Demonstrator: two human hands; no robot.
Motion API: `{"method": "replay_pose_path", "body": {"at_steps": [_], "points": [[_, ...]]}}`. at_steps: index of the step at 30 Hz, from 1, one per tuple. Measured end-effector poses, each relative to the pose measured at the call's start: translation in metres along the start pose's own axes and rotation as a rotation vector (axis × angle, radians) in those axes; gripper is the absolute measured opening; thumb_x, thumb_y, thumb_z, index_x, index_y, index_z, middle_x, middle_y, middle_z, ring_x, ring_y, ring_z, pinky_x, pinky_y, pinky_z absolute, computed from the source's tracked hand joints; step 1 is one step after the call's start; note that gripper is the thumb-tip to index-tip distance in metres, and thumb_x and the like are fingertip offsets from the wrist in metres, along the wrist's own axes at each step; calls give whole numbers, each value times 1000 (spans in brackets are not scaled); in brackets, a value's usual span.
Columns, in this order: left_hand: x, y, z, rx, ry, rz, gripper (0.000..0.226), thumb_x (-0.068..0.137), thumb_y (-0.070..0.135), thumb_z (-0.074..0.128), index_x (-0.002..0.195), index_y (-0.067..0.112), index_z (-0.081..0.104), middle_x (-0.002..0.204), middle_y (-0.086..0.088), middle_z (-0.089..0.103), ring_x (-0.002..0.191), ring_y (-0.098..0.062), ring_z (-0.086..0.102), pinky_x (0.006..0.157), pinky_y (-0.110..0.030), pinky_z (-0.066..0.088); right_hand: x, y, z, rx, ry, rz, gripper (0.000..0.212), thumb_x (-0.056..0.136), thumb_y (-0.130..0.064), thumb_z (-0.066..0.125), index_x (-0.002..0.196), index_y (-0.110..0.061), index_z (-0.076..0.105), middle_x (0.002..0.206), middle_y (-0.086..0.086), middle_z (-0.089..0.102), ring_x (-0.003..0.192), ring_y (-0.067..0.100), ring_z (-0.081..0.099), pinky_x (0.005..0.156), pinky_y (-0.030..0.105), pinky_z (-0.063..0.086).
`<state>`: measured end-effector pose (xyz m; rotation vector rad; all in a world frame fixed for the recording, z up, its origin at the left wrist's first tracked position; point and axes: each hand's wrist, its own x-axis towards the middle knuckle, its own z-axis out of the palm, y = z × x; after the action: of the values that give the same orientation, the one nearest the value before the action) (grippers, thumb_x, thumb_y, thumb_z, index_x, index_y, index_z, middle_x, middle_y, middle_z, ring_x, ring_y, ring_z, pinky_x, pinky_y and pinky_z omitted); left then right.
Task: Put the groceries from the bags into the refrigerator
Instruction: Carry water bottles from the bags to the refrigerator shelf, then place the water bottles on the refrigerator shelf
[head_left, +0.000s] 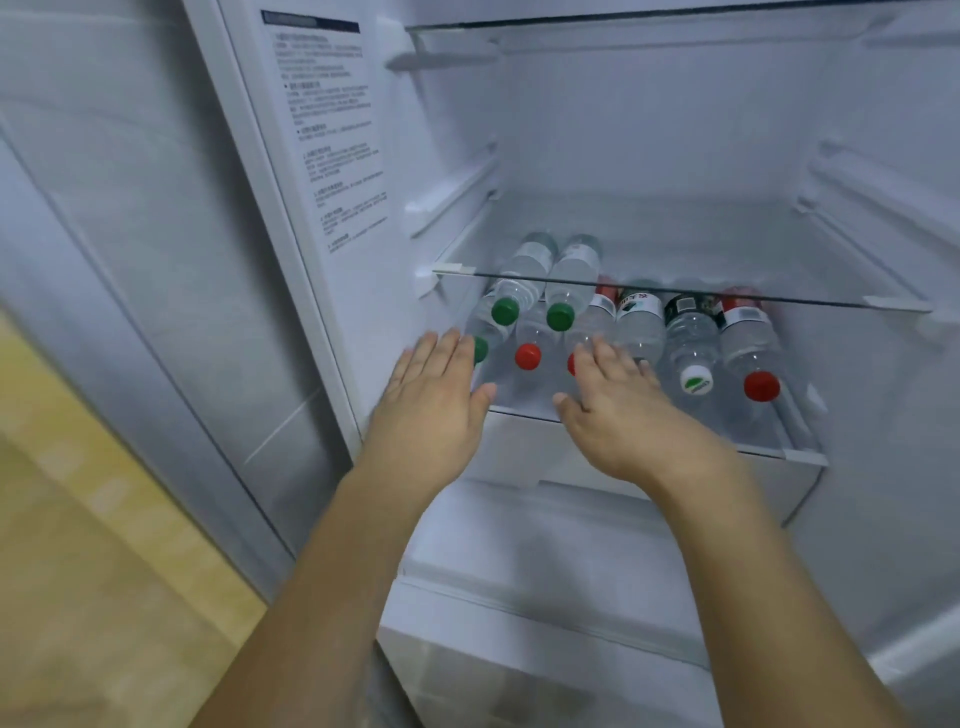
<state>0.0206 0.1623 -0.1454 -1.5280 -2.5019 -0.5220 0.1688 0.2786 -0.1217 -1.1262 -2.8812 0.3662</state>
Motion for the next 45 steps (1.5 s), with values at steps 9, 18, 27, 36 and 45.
{"method": "replay_pose_path", "body": {"at_steps": [9,18,27,36,45], "points": [[-85,-7,-45,103,23,-113,60,106,40,31,157,13,17,166,-2,12,153,-18,4,123,-35,-2,-37,-52,6,4,-45,-194,66,105,-42,24,156,-14,-8,162,2,-21,149,19,-19,118,35,-11],[-164,-41,-108,173,79,-314,64,104,43,30,157,11,14,166,-6,12,153,-23,4,124,-38,1,-90,-115,-2,-23,-32,-363,66,105,-38,26,156,-14,-10,162,4,-22,149,21,-19,118,35,-11],[-249,-68,-154,249,89,-471,69,104,47,29,158,11,8,166,-7,6,153,-24,2,123,-40,1,-137,-195,16,3,-49,-540,67,104,-35,28,156,-16,-9,161,2,-22,149,18,-19,119,35,-10],[-320,-69,-184,310,108,-693,70,104,49,27,159,15,-2,167,1,-7,153,-15,-10,124,-36,-6,-167,-261,24,-32,-120,-817,67,105,-38,28,155,-18,-12,161,1,-25,149,19,-20,118,35,-11],[-385,-55,-201,368,103,-914,71,104,51,25,158,18,-7,165,3,-15,151,-13,-16,124,-34,-7,-200,-303,42,-68,-151,-1060,69,105,-40,28,155,-16,-11,161,2,-23,149,19,-18,119,36,-10]]}}
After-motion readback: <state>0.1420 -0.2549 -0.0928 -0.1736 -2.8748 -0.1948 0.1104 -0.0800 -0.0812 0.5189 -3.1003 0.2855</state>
